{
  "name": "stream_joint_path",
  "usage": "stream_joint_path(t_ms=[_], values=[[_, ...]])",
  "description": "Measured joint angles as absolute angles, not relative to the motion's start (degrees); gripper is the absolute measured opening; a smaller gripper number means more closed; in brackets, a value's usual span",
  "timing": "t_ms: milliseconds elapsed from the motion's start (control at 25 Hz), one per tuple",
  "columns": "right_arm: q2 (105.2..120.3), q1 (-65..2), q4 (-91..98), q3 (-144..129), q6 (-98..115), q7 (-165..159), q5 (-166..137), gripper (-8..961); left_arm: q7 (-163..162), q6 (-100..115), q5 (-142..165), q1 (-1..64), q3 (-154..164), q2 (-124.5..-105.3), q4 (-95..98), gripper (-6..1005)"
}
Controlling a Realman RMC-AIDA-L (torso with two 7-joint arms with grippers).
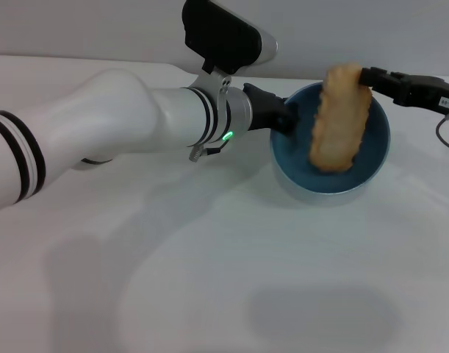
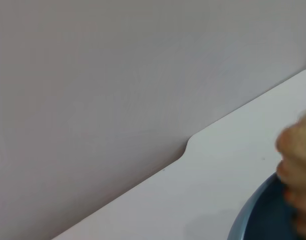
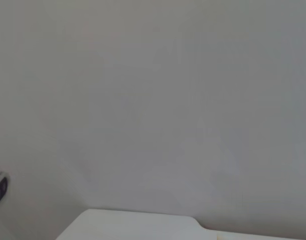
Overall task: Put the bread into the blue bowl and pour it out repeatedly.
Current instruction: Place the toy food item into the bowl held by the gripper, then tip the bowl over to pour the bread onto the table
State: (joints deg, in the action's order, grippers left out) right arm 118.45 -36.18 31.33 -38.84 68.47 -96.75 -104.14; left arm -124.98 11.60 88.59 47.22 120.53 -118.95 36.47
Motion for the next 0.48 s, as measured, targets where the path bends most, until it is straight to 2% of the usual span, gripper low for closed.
stream_joint_path(t_ms=[40,240,480], values=[[118.46,-36.1,31.3,-38.8,68.5,-96.7,-104.1,61,-125.0,11.6,88.6,47.2,120.5,-118.94,36.5,-2],[118.5,-35.7,31.6,-38.6,68.9,-96.7,-104.1,233,-125.0,11.6,88.6,47.2,120.6,-118.84,36.5,-1],[118.49,-29.6,37.5,-38.2,69.5,-96.1,-95.6,401,-124.5,10.1,89.0,47.3,120.7,-118.7,36.4,0]])
